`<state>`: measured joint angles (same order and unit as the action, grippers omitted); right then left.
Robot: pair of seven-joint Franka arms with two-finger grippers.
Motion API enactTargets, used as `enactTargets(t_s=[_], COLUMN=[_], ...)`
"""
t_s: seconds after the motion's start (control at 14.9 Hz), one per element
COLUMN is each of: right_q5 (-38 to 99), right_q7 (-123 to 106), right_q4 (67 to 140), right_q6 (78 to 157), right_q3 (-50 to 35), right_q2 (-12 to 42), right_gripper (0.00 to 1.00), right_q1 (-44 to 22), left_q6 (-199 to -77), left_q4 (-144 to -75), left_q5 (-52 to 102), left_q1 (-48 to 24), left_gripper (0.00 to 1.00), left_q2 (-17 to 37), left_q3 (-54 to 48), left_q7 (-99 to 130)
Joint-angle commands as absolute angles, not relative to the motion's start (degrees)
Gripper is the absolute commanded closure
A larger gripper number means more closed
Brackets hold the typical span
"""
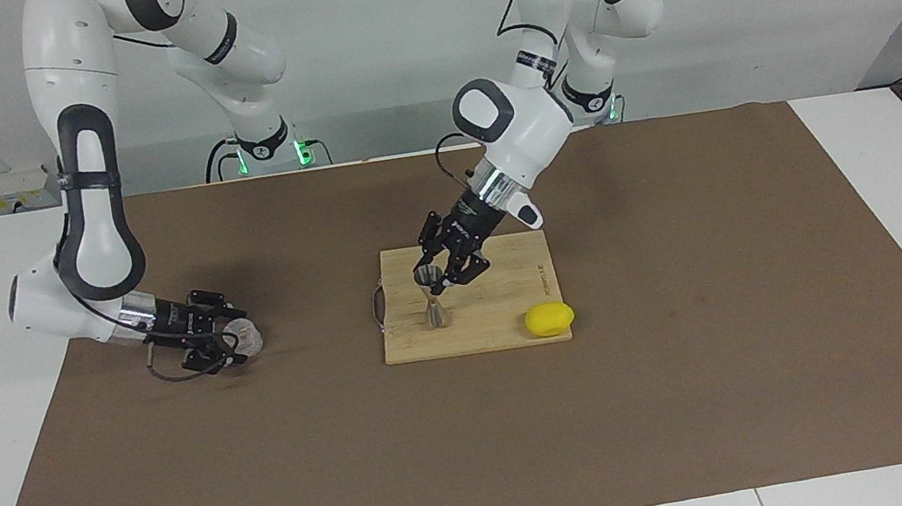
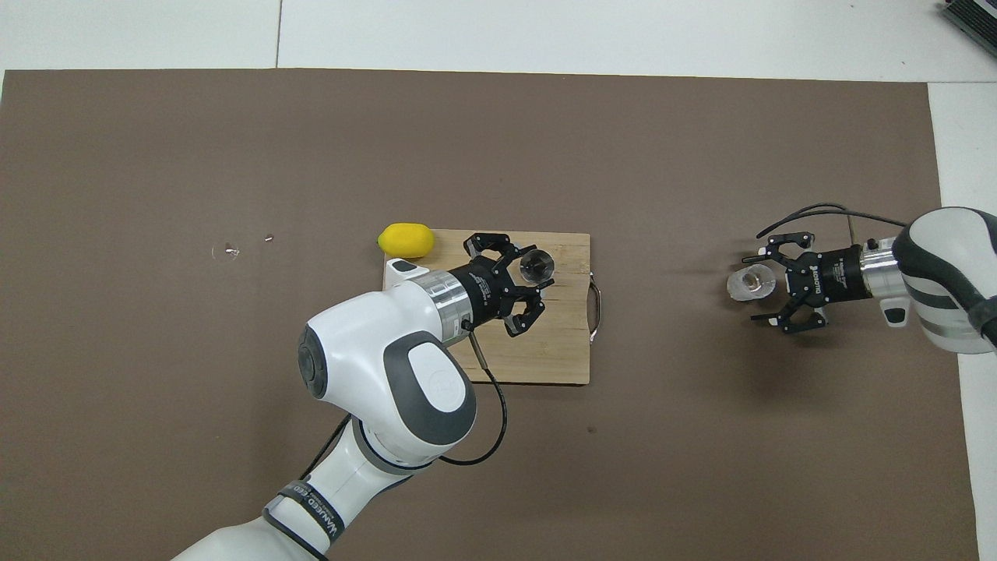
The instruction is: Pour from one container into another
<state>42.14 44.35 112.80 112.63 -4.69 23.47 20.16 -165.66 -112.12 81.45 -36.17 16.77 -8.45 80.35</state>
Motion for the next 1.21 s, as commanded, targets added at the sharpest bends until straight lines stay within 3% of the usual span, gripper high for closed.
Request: enactTargets(t_s=[0.0, 0.2, 0.27, 0.34, 0.54, 0.74, 0.88, 1.01, 1.14], right_q5=[44.2, 44.2, 44.2, 44.2, 46.6, 46.7, 46.7, 46.7, 46.7], right_q7=[43.0, 43.0, 43.0, 43.1, 43.1, 43.1, 43.1, 43.1, 43.1], right_q4=[114.3, 114.3, 114.3, 114.3, 114.3, 114.3, 114.3, 114.3, 114.2], right_q6=[113.7, 113.8, 113.9, 114.4, 114.6, 114.6, 114.6, 114.5, 114.1], right_q3=[-4.8, -4.8, -4.8, -4.8, -4.8, -4.8, -4.8, -4.8, -4.8], right_q2=[22.5, 22.5, 22.5, 22.5, 22.5, 22.5, 22.5, 22.5, 22.5], right_gripper=[0.13, 0.15, 0.17, 0.19, 0.29, 0.31, 0.38, 0.56, 0.93], right_q1=[20.4, 20.4, 20.4, 20.4, 20.4, 20.4, 20.4, 20.4, 20.5], left_q6=[-167.2, -168.2, -168.1, -168.1, -168.0, -168.0, -167.3, -164.6, -160.1], left_q4=[-110.4, -110.3, -110.2, -110.0, -109.7, -109.7, -109.9, -110.2, -110.2], left_q5=[82.4, 82.1, 81.8, 81.5, 81.2, 77.4, 77.0, 76.3, 75.5], left_q1=[-37.8, -38.2, -38.2, -38.1, -38.0, -37.5, -37.5, -35.9, -32.5], left_gripper=[1.00, 1.00, 0.32, 0.00, 0.00, 0.00, 0.00, 0.00, 0.00], left_q2=[18.1, 19.2, 19.2, 19.2, 18.5, 16.4, 14.5, 12.3, 9.9], left_q3=[-7.5, -7.4, -7.4, -7.4, -7.4, -7.5, -7.5, -7.5, -7.2], left_q7=[80.9, 80.9, 80.9, 80.9, 80.9, 81.2, 81.3, 81.4, 81.3])
